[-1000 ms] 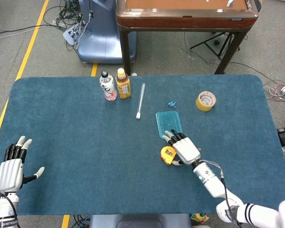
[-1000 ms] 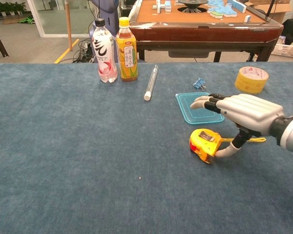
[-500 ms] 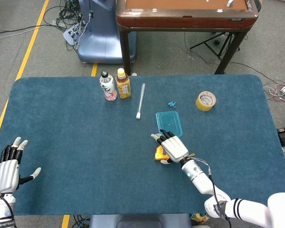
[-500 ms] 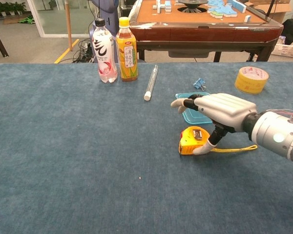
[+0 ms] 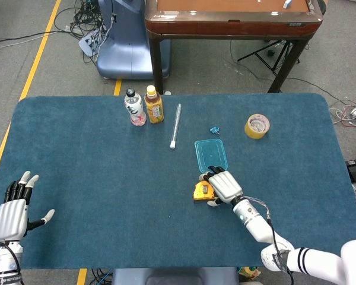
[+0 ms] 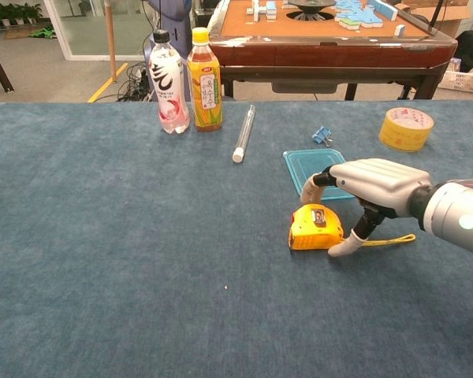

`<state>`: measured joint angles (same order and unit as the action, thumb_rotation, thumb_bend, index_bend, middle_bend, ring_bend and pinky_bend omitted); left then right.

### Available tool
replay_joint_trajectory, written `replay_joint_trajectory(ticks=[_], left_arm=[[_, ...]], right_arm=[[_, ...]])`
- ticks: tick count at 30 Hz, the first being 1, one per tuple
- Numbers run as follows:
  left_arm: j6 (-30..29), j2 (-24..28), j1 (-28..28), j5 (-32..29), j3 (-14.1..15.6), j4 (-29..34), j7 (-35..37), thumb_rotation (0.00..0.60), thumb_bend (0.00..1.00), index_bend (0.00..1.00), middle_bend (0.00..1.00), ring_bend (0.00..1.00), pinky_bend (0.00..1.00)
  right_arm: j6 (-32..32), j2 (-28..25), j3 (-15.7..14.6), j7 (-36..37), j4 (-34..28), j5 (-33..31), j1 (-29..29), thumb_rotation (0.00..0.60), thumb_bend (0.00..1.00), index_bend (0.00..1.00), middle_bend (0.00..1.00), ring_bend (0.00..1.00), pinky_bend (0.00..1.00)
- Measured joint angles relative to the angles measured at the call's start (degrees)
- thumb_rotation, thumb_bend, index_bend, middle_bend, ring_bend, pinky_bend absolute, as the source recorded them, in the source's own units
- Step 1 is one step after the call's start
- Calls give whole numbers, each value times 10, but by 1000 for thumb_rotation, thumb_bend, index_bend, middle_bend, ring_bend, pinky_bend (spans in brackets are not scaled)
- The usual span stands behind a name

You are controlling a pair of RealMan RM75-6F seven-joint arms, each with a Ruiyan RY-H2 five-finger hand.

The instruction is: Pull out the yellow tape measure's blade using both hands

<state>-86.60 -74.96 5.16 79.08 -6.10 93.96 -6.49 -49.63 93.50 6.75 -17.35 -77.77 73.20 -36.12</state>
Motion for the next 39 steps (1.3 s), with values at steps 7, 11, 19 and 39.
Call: replay_joint_trajectory(ticks=[7,11,19,39], left_arm=[[5,-4,3,-1,-1,-2,-2,600,173,102,0,0,0],[6,-4,5,-3,-3,-3,-3,600,173,102,0,0,0],[8,-4,5,-6,-4,-4,-3,600,173,103,0,0,0],[59,18,44,-10,-24,20,6,600,173,102,0,0,0]], right_arm=[[0,3,-3,8,11,-2,-4,600,151,322,314,133,173],[1,6,-2,11,18,-5,-8,600,150,322,314,133,173],[6,19,1,17,30,-8,-20,600,153,323,316,136,172],[-19,2,25,-11,-44,-32,-31,600,564,631,650,501,230]])
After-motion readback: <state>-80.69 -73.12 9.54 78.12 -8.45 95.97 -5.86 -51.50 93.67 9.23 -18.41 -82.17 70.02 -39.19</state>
